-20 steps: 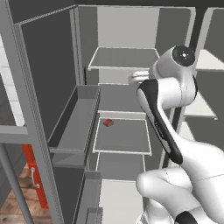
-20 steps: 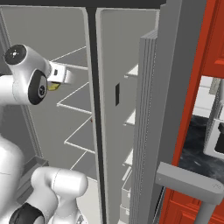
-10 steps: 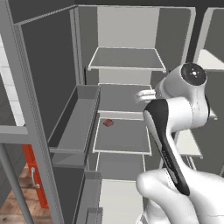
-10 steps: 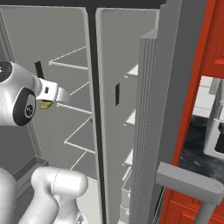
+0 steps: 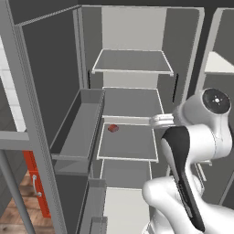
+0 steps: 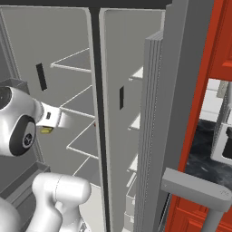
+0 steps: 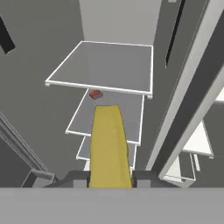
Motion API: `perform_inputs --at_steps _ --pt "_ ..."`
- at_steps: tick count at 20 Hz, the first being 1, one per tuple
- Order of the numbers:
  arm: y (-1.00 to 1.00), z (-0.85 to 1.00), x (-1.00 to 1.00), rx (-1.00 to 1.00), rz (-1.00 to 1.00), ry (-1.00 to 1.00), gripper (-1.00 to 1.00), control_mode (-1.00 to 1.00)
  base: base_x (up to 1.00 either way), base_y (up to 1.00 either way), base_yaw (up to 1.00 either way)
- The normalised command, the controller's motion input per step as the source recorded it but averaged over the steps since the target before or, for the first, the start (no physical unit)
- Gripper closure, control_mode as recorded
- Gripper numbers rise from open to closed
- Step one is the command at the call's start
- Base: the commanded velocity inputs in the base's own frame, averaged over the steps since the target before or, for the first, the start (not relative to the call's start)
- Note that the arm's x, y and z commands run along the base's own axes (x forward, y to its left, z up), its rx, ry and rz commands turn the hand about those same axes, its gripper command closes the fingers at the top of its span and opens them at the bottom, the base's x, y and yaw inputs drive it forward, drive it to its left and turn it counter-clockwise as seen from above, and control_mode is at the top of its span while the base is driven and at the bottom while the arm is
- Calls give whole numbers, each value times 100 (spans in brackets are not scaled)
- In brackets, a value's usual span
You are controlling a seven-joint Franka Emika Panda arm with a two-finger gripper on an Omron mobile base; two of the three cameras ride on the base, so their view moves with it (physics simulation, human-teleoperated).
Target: Retrieve the butter from the fridge and place it on a plate on the dining table. Then retrieve the butter knife by the fridge and place it near the plate.
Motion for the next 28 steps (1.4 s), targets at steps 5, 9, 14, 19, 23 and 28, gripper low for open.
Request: perform_inputs --at_steps 5,9,14,19,23,28 --pt "-36 -35 -3 1 -7 14 100 -100 0 0 0" --pt "-15 -29 0 0 -6 12 100 -100 0 0 0" --pt "0 -2 -1 0 0 4 100 -100 0 0 0" --pt "7 0 -20 0 0 1 100 -100 0 0 0" --pt "0 0 0 0 0 0 100 100 -50 21 0" --pt "0 0 0 0 0 0 100 100 -66 35 -1"
